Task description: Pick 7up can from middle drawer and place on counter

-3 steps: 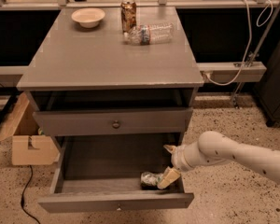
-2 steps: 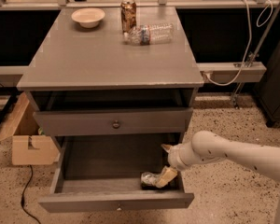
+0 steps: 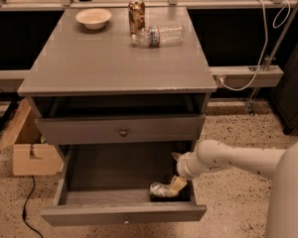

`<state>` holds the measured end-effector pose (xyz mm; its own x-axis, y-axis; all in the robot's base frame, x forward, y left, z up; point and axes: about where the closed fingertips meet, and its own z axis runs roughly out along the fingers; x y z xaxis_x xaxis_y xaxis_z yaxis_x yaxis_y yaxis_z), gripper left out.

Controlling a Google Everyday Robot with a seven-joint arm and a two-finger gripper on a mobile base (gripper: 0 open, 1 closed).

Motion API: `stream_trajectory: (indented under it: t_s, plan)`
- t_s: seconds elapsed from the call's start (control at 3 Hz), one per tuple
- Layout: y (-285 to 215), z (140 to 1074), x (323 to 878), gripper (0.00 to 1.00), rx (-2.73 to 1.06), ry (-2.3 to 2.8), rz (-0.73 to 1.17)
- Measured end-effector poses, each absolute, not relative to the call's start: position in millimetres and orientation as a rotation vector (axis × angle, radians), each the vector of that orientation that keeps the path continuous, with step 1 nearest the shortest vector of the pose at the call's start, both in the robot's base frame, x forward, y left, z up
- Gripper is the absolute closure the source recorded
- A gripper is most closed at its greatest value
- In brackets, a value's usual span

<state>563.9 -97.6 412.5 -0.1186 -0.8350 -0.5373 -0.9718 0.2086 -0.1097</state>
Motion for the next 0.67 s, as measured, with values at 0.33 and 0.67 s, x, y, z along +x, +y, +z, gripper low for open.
stream_trajectory:
  t_s: [0.33, 0.67]
  plan:
    - [-94.6, 398.6, 564.3, 0.0, -1.698, 2.022, 0.335]
    - [-84.9, 387.1, 559.2, 0.0, -1.735, 2.035, 0.318]
